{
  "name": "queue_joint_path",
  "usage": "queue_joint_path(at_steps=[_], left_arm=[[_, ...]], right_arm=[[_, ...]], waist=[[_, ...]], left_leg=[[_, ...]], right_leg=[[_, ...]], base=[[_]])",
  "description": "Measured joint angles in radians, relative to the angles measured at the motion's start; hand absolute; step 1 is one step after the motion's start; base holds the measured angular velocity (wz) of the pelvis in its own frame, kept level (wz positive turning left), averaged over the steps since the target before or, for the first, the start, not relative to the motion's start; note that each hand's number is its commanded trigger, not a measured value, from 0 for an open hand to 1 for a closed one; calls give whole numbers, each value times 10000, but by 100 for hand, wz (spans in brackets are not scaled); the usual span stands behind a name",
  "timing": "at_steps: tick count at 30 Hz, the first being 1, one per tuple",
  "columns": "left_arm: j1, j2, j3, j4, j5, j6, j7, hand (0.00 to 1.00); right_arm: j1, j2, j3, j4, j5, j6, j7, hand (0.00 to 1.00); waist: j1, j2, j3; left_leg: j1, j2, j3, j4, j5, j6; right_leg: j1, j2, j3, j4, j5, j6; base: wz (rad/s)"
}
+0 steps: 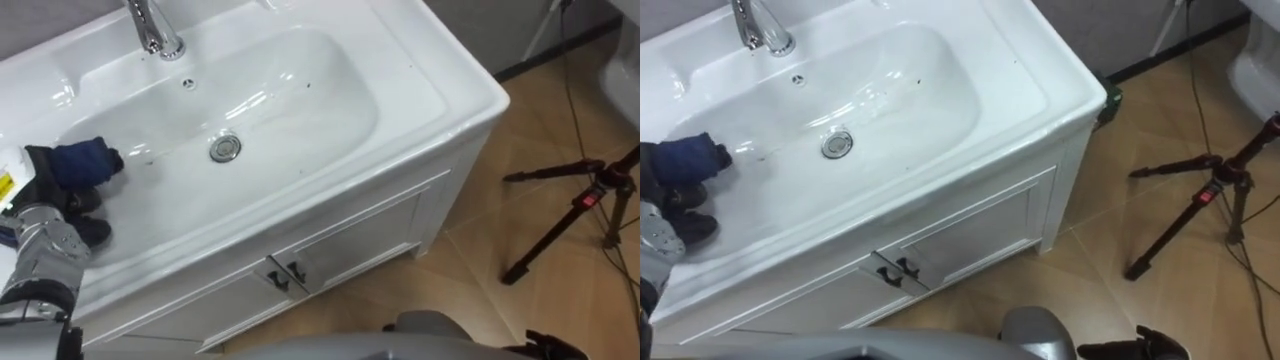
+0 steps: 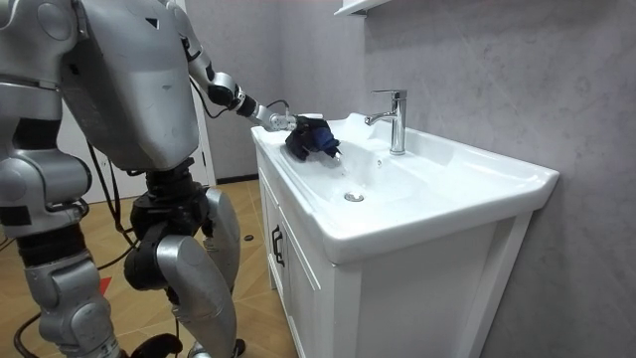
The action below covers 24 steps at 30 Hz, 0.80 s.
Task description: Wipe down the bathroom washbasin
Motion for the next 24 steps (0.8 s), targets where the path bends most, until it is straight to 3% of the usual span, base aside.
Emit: queue_joint_path(at_steps=[2, 8, 15, 24], left_arm=[[121, -134, 10, -558, 4, 16, 11, 100], [650, -800, -2, -2835, -414, 57, 60, 100], [873, -1058, -3, -4160, -886, 103, 62, 100], [1024, -1437, -6, -5124, -350, 130, 215, 100]], right_arm=[[-29, 16, 2, -3, -19, 0, -43, 0], [-47, 331, 7, -148, -82, -1, -186, 0], [-84, 557, 16, -435, -77, 20, -167, 0], [-106, 754, 16, -392, -78, 14, 30, 0]], waist=[[110, -68, -35], [267, -197, -10], [244, -223, -8], [249, -225, -16]], left_leg=[[87, -33, -55, -145, 59, 4], [266, -24, -380, -146, 65, 16], [324, -25, -506, -254, 77, 36], [511, -22, -696, -455, 113, 61]], right_leg=[[46, -5, -18, -21, -1, 7], [534, -11, -310, -382, 93, 41], [704, -8, -435, -643, 174, 73], [1057, -14, -781, -1090, 293, 106]], base=[[11], [16], [5], [7]])
